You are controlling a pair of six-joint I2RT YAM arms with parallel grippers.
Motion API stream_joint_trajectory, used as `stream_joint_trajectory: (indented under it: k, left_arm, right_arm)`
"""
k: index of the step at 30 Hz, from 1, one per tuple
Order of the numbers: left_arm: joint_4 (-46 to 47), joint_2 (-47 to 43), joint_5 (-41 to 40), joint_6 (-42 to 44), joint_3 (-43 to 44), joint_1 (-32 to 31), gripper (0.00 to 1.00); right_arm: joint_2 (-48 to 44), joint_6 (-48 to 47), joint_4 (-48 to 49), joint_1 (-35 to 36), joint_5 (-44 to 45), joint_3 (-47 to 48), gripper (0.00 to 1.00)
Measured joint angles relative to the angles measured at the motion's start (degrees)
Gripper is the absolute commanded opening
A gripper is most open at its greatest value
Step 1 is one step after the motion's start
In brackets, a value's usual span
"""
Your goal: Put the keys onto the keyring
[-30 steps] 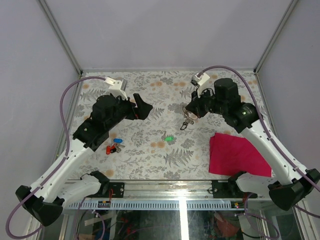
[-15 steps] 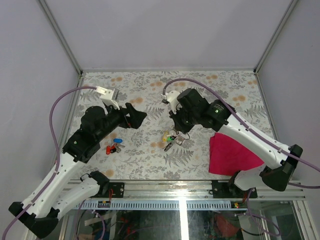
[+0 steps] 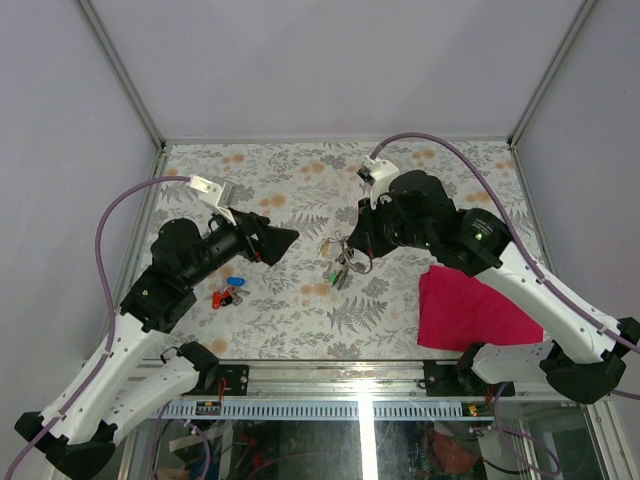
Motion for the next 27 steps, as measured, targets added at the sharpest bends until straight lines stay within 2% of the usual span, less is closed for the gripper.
stream_joint_trajectory:
  k: [8,14,22,27]
  left_arm:
    - [5.66,-0.68,5.11,0.87,-0.44,-1.99,0.86]
    - [11.96,-1.07,12.5,7.17,-2.58,-2.51,0.86]
    - [18.71,1.9,26.73,15.32,-1.86,-3.63,0.7]
    - [20.76,5.44,31.85,17.68,-0.13,-6.23,0.63]
  right_arm:
    - [0.0,-4.55,-2.93,0.0,-5.18,5.4,0.0]
    - [-0.92,-12.22,-4.98,0.0,-11.91,7.37,0.0]
    - [-3.26,-20.96,-6.03,0.0,-20.37,7.48,0.0]
    - [-3.21,-24.3,-6.91,0.0,-23.28,7.5,0.0]
